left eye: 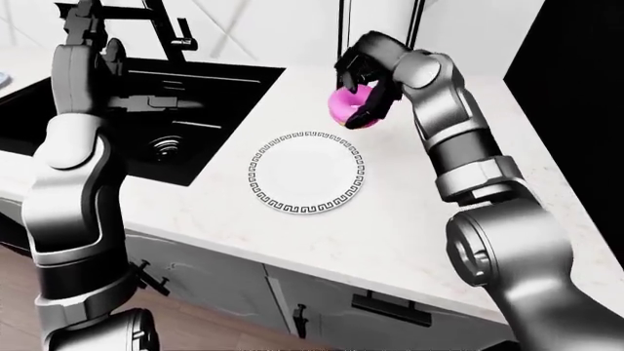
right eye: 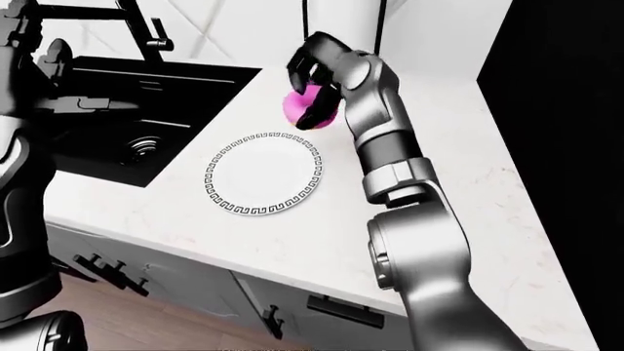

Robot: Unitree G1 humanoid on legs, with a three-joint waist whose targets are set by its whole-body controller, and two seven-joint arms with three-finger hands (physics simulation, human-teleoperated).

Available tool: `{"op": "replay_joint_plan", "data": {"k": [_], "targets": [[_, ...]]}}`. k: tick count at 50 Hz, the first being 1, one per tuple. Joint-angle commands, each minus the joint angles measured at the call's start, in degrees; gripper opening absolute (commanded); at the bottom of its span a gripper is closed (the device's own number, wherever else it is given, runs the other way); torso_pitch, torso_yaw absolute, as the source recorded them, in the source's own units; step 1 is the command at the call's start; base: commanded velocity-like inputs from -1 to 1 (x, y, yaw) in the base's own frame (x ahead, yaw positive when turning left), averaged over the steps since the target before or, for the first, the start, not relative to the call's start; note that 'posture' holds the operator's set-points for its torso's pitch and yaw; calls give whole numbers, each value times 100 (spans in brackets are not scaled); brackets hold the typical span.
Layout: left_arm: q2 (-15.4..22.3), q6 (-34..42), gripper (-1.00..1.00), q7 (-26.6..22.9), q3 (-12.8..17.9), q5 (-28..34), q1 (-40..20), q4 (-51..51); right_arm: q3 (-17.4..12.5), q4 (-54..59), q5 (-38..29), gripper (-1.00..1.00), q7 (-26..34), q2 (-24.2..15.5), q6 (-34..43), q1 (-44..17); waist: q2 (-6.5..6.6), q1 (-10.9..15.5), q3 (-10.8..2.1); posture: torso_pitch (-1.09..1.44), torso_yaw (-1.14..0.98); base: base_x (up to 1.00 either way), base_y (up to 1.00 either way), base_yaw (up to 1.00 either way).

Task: Place the pastries on the plates.

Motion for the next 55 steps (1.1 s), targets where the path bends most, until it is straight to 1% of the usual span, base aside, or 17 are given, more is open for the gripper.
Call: {"op": "replay_joint_plan", "data": {"k": [1,5,10,15,18,21,26,32,37,38,40,41,42,43,44,55], "targets": [[79,-170,100,20,56,8,-177,-170,-53,-454,179,-100,523,19,-309,-224,27,-6,-183,0,0,0,0,0],[70,-198,100,21,59,11,-157,-154,-24,-837,332,-100,1053,161,-468,-71,44,-22,-177,0,0,0,0,0],[104,-178,100,8,67,2,-197,-134,59,-1389,346,-100,1536,340,-349,173,55,-34,-180,0,0,0,0,0],[98,-178,100,10,58,-7,-206,-135,138,-1470,297,-100,1822,472,-575,290,69,-47,-184,0,0,0,0,0],[94,-208,100,8,45,-1,-232,-85,182,-1627,232,-100,2001,599,-550,435,79,-48,-185,0,0,0,0,0],[98,-203,100,3,48,-2,-228,-99,214,-1654,166,-100,2159,683,-554,426,93,-56,-195,0,0,0,0,0],[105,-188,100,2,76,-23,-197,-140,252,-1393,61,-100,2141,824,-691,412,120,-71,-192,0,0,0,0,0],[109,-207,100,12,86,-32,-162,-147,234,-536,10,-100,1759,949,-1062,155,149,-92,-208,0,0,0,0,0],[138,-164,100,13,100,-44,-156,-187,248,-273,-10,-100,1608,1022,-1178,153,166,-91,-212,0,0,0,0,0],[144,-162,100,10,103,-46,-157,-189,245,-279,-4,-90,1618,1039,-1149,152,167,-91,-212,0,0,0,0,0],[137,-185,100,15,96,-39,-145,-170,225,-257,8,-46,1580,1047,-1104,133,168,-90,-210,0,0,0,0,0],[137,-183,100,14,93,-39,-146,-175,233,-231,6,-33,1577,1038,-1132,127,168,-89,-209,0,0,0,0,0],[137,-173,100,12,97,-45,-150,-181,229,-229,10,8,1565,1039,-1122,123,169,-89,-209,0,0,0,0,0],[142,-167,100,14,105,-47,-146,-188,227,-254,13,32,1572,1045,-1074,120,170,-87,-208,0,0,0,0,0],[148,-156,100,9,108,-48,-127,-209,222,-264,13,100,1551,1041,-1046,105,171,-85,-208,0,0,0,0,0],[129,-149,100,17,79,-17,-155,-171,168,-674,114,100,1552,978,-769,128,157,-72,-208,0,0,0,0,0]]}}
